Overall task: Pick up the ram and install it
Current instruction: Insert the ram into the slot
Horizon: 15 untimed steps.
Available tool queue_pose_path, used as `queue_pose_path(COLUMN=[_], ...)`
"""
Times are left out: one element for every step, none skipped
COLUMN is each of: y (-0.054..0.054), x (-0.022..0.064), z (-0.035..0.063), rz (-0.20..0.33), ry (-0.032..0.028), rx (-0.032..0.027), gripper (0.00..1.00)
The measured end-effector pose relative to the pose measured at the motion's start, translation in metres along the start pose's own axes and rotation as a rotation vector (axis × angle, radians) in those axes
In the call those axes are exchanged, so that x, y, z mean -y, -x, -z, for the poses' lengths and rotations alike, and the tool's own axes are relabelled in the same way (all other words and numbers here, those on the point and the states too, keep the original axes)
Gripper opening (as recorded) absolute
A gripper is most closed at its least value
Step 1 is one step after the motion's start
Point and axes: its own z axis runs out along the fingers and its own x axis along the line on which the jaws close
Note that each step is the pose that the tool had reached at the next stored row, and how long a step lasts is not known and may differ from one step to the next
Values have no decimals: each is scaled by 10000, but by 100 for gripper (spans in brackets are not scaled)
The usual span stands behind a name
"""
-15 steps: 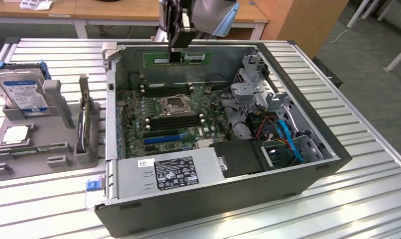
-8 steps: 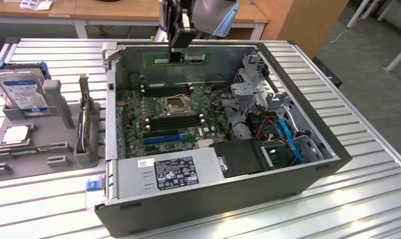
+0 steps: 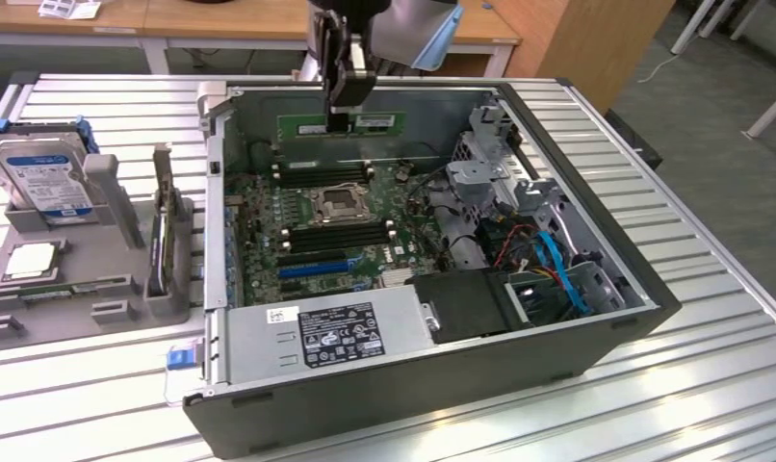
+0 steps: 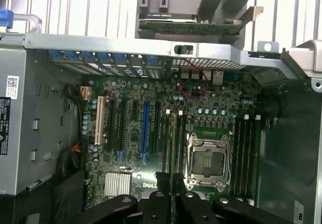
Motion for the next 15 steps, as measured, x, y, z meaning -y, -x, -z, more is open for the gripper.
queue_pose_path(y=[0,1,2,2,3,3,4,5,5,6,6,7,7,8,8], x=[0,1,1,1,2,2,3,3,3,4,4,4,5,5,6], z=[-18,-36,-54,-72,-89,-109,-127,-146,-163,-181,-199,-217,-235,-253,-273], rz=[-1,-4,-7,-10,-15,-23,-30,-38,-46,-54,-61,-69,-75,-81,-86], ry=[0,-1,0,0,0,1,1,0,1,1,1,2,2,2,2], rx=[0,1,-1,0,0,-1,0,1,1,1,1,2,1,1,2], gripper=[14,14,14,14,14,14,14,14,14,14,14,14,14,14,14])
